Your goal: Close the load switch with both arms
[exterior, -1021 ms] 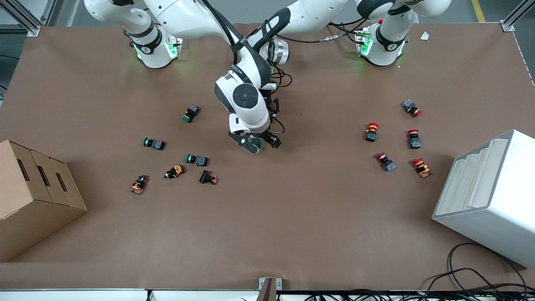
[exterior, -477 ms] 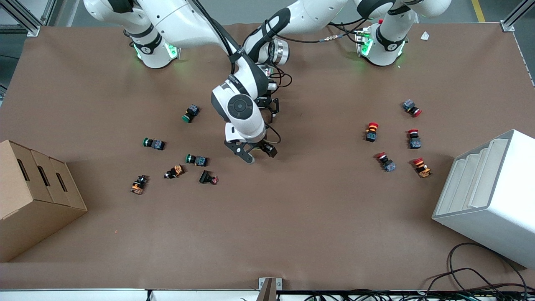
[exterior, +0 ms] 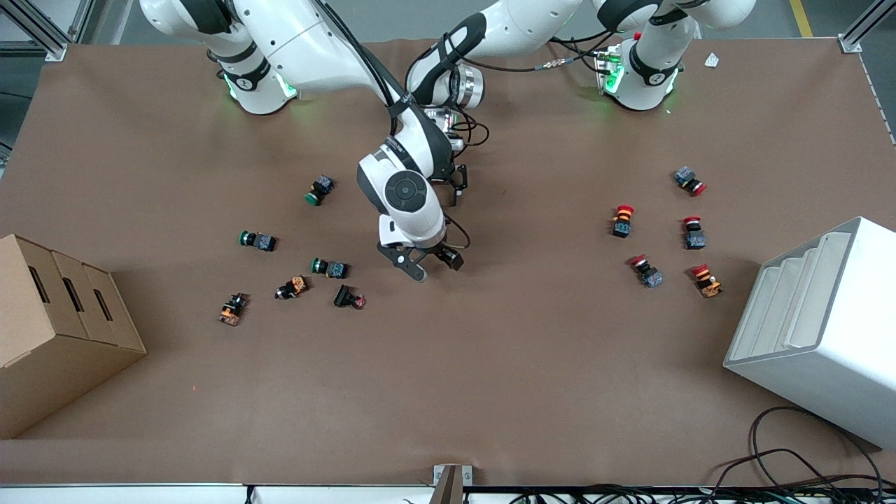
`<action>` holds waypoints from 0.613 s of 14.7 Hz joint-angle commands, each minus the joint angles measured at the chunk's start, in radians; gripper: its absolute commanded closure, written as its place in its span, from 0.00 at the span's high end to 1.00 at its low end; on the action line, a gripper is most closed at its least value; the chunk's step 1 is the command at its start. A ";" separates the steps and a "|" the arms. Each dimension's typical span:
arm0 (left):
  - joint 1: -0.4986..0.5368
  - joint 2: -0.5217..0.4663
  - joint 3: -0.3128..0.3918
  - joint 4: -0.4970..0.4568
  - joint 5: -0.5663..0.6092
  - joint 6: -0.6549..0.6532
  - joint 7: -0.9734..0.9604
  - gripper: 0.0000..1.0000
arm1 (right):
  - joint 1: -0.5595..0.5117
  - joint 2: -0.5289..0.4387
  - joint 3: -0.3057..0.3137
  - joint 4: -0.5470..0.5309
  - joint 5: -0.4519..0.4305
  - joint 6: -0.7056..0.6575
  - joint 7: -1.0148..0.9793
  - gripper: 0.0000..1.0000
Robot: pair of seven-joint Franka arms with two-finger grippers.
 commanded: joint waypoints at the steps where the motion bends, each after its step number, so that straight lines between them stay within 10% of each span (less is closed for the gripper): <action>1: -0.012 0.039 -0.001 0.028 0.009 -0.002 -0.023 1.00 | -0.024 0.036 0.009 0.033 0.003 0.023 -0.052 1.00; 9: -0.011 0.018 -0.012 0.034 -0.041 -0.002 0.043 1.00 | -0.227 -0.085 0.004 0.062 0.003 -0.214 -0.415 1.00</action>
